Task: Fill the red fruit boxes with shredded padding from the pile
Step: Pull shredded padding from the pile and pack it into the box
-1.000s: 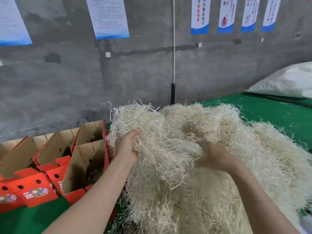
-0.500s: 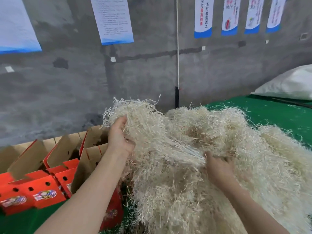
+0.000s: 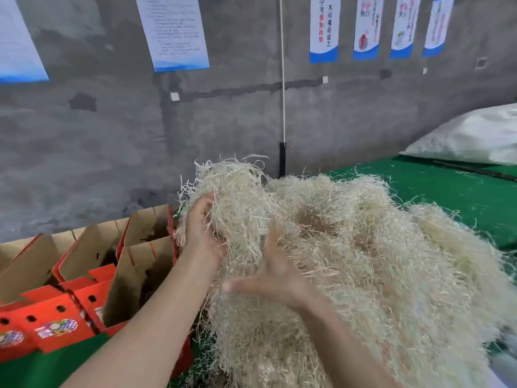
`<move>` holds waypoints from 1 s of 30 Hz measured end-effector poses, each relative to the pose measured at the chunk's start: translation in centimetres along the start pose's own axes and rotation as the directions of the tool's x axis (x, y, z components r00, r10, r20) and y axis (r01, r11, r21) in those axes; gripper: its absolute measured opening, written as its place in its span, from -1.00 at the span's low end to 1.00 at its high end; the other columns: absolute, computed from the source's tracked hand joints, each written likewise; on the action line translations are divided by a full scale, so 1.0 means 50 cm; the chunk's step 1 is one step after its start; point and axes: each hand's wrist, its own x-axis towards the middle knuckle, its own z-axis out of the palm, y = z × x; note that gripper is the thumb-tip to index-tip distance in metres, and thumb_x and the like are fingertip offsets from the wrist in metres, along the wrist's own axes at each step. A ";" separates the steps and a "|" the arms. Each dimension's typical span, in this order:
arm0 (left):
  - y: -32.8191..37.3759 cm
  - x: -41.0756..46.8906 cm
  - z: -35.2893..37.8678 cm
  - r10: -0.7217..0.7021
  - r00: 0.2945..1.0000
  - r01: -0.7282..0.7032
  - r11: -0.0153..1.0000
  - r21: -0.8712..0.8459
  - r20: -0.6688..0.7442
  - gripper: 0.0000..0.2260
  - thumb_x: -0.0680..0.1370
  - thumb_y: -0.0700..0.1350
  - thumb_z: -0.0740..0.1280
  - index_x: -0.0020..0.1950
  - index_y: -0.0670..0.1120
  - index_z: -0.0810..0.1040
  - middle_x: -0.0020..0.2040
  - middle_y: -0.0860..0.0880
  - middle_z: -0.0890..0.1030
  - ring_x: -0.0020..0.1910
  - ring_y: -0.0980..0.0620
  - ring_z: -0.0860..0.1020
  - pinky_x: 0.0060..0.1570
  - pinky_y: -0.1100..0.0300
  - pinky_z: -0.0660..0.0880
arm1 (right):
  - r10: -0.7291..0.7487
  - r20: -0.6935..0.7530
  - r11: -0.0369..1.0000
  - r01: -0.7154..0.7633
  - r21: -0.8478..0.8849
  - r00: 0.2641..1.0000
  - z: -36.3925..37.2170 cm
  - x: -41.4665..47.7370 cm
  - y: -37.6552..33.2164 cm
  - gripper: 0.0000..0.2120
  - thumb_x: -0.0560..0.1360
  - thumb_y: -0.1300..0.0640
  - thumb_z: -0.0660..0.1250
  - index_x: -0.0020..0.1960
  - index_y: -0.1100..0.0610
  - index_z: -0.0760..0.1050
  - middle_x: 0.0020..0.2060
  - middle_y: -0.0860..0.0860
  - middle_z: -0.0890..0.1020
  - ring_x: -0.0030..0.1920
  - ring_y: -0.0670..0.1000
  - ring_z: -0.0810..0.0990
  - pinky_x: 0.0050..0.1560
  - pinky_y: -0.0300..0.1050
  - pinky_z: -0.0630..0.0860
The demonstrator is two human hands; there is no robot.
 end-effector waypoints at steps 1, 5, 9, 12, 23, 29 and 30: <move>0.004 -0.009 0.000 0.004 0.999 -0.004 1.000 -0.008 0.043 -0.83 0.49 0.02 0.30 -0.13 -0.06 0.58 -0.28 -0.02 0.66 -0.38 0.00 0.63 -0.48 0.24 0.52 | 0.073 -0.016 0.997 -0.073 0.008 0.997 0.042 0.014 0.025 0.26 0.10 -0.11 0.58 0.46 -0.19 -0.29 0.47 0.06 0.15 0.37 -0.02 0.30 0.35 0.01 0.29; 0.028 -0.023 -0.016 0.063 0.996 -0.077 0.966 0.247 0.062 -0.82 0.60 -0.02 0.16 -0.02 -0.05 0.52 -0.23 -0.03 0.57 -0.47 0.08 0.58 -0.65 0.37 0.39 | 0.132 -0.269 0.886 -0.235 -0.399 0.954 0.041 0.066 0.130 -0.74 0.46 0.28 0.32 0.14 0.20 0.43 -0.08 0.09 0.62 -0.31 -0.07 0.55 -0.30 -0.22 0.58; 0.044 -0.003 -0.038 -0.100 0.985 -0.032 0.693 0.720 0.141 -0.54 0.43 -0.03 0.43 0.27 -0.09 0.42 -0.02 -0.09 0.62 -0.30 0.04 0.52 -0.48 0.34 0.48 | -0.064 -0.554 0.862 -0.234 -0.450 0.830 -0.088 0.089 0.125 -0.77 0.46 0.41 0.20 -0.06 0.14 0.52 -0.15 0.10 0.63 -0.38 -0.07 0.54 -0.48 -0.30 0.41; -0.015 0.000 -0.036 -0.483 0.836 -0.309 -0.024 0.951 0.260 -0.02 0.20 0.12 0.54 0.49 -0.01 0.10 0.23 -0.03 0.53 -0.10 0.20 0.45 -0.33 0.44 0.35 | -0.115 -0.541 0.830 -0.219 -0.513 0.833 -0.128 0.105 0.091 -0.80 0.46 0.42 0.22 -0.11 0.20 0.56 -0.20 0.16 0.65 -0.24 0.11 0.62 -0.31 -0.10 0.54; -0.057 0.091 -0.036 0.534 0.747 -0.360 -0.175 0.917 0.395 -0.45 0.42 -0.38 0.33 0.39 -0.16 0.35 0.22 -0.15 0.45 0.20 -0.13 0.45 0.09 0.10 0.38 | -0.141 -0.501 0.653 -0.300 -0.696 0.854 -0.160 0.039 0.168 -0.87 0.50 0.26 0.24 -0.12 0.04 0.41 -0.41 -0.13 0.48 -0.43 -0.14 0.46 -0.48 -0.39 0.35; -0.059 0.106 -0.023 0.503 0.860 -0.244 0.549 0.799 -0.083 -0.57 0.39 -0.44 0.37 0.25 -0.35 0.43 -0.13 -0.19 0.57 -0.16 -0.10 0.56 -0.17 0.33 0.51 | -0.075 -0.477 0.638 -0.325 -0.698 0.876 -0.148 0.008 0.194 -0.87 0.49 0.08 0.31 -0.11 -0.03 0.34 -0.38 -0.15 0.45 -0.29 -0.12 0.49 0.19 -0.01 0.45; -0.057 0.106 -0.018 0.441 0.873 -0.169 0.675 0.718 -0.209 -0.67 0.44 -0.43 0.31 0.20 -0.35 0.43 -0.10 -0.20 0.57 -0.14 -0.12 0.56 -0.23 0.32 0.51 | -0.063 -0.479 0.625 -0.339 -0.703 0.876 -0.147 0.003 0.201 -0.83 0.49 0.05 0.32 -0.13 -0.04 0.31 -0.37 -0.15 0.44 -0.27 -0.12 0.49 0.25 -0.01 0.39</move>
